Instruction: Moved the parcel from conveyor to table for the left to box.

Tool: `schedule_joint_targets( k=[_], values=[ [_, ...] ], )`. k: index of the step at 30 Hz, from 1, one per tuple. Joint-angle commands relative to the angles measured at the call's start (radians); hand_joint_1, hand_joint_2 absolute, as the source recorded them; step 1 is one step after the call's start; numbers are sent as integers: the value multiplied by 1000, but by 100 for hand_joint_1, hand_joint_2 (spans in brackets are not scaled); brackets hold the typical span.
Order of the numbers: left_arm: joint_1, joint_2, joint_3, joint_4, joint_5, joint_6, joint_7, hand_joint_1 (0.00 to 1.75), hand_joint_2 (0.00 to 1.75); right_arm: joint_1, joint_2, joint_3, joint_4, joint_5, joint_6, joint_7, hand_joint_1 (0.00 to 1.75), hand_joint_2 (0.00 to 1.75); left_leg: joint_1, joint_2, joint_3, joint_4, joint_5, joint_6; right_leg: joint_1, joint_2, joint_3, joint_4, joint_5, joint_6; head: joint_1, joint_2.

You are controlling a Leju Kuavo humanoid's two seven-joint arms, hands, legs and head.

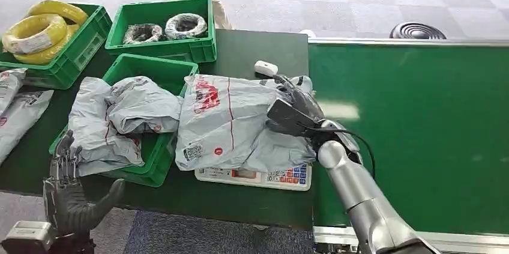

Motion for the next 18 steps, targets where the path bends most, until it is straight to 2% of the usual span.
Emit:
schedule_joint_targets(
  k=[1,5,6,7,11,13,15,16,17,18],
  values=[
    [-125,118,-171,-30,-113,35,61,0,175,147,-65,-103,-253,-99,42,-113,0,175,0,-7,-3,0,2,1,1,-7,0,-1,0,0,0,0],
    [-235,153,-310,2,-200,85,109,0,175,282,-104,-160,-445,-157,30,-163,0,175,0,-9,-2,0,2,0,0,-8,1,-1,0,0,1,0],
    [-243,156,-321,3,-202,93,119,0,175,294,-108,-164,-461,-160,35,-164,0,175,1,-15,-4,0,3,1,1,-15,2,-2,-1,0,0,0],
    [-278,171,-353,20,-239,101,137,0,175,336,-120,-186,-511,-189,42,-181,0,175,0,-11,-2,0,2,1,0,-11,2,-1,-1,0,0,0],
    [-399,187,-455,135,-301,86,259,0,175,506,-162,-281,-687,-257,41,-223,0,175,0,-18,-3,-1,4,1,0,-17,4,-4,-1,0,0,0],
    [-443,179,-480,190,-317,89,288,0,175,562,-172,-323,-740,-276,23,-243,0,175,0,-15,-2,-1,2,1,0,-13,3,-2,-1,0,0,0],
    [-515,160,-526,270,-341,62,349,0,175,669,-169,-396,-840,-294,-53,-269,0,175,0,-15,-2,0,2,1,0,-14,3,-2,-1,0,0,0],
    [-553,149,-547,318,-367,34,415,0,175,716,-163,-429,-877,-316,-73,-264,0,175,0,-21,-3,-1,4,1,0,-19,4,-4,-1,-1,0,0],
    [-606,121,-568,380,-375,23,435,0,175,783,-172,-462,-924,-329,-84,-269,0,175,0,-18,-2,0,3,1,0,-16,3,-3,-1,0,0,0],
    [-624,108,-573,410,-380,26,449,0,175,805,-168,-474,-934,-334,-84,-272,0,175,0,-20,-2,0,2,1,0,-18,4,-3,-2,0,0,0]
  ],
)
